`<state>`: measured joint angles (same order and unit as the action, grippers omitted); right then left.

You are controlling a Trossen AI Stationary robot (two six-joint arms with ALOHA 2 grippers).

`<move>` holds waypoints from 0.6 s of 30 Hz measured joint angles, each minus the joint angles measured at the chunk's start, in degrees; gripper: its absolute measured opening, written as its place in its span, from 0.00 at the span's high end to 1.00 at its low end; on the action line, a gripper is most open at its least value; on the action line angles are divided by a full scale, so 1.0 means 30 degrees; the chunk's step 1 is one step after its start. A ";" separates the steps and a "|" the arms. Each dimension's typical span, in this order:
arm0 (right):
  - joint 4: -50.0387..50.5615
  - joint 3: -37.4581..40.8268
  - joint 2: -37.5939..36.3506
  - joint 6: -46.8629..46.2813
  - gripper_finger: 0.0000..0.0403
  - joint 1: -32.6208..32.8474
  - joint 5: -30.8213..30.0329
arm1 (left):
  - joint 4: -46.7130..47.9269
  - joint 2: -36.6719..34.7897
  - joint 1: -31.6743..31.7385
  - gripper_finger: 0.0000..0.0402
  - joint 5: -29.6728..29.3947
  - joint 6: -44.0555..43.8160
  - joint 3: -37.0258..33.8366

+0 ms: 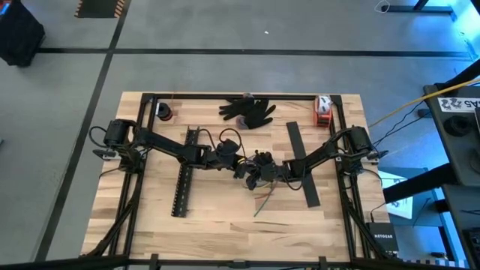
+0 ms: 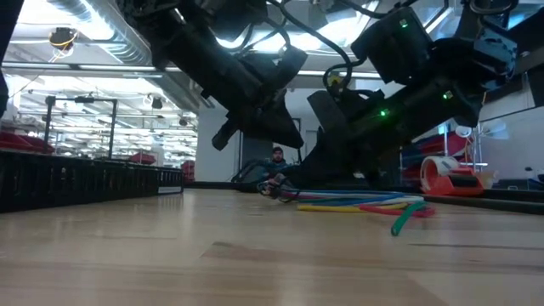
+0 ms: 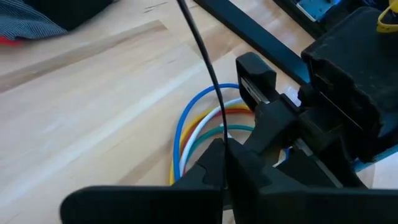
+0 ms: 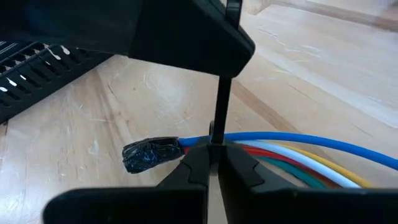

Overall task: Ziptie cables
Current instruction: Wrap the cable wires together using the black zip tie

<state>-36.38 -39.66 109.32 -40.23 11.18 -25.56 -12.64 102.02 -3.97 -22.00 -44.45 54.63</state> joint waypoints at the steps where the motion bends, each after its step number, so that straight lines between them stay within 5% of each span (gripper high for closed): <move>1: 0.0000 0.0000 -0.0007 0.0000 0.96 0.0000 0.0029 | 0.0000 0.0000 0.0000 0.99 -0.0007 -0.0188 0.0000; 13: 0.0007 0.0000 -0.0022 0.0003 0.99 0.0007 0.0066 | 0.0039 0.0000 0.0484 0.81 0.0176 -0.1052 0.0000; 18: -0.0022 -0.0007 -0.0022 0.0007 0.98 0.0007 0.0051 | 0.0005 0.0015 0.0613 0.92 0.0291 0.0057 0.0000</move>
<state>-36.45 -39.68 109.25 -40.21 11.20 -25.41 -12.63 102.06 -2.13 -21.12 -44.28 54.63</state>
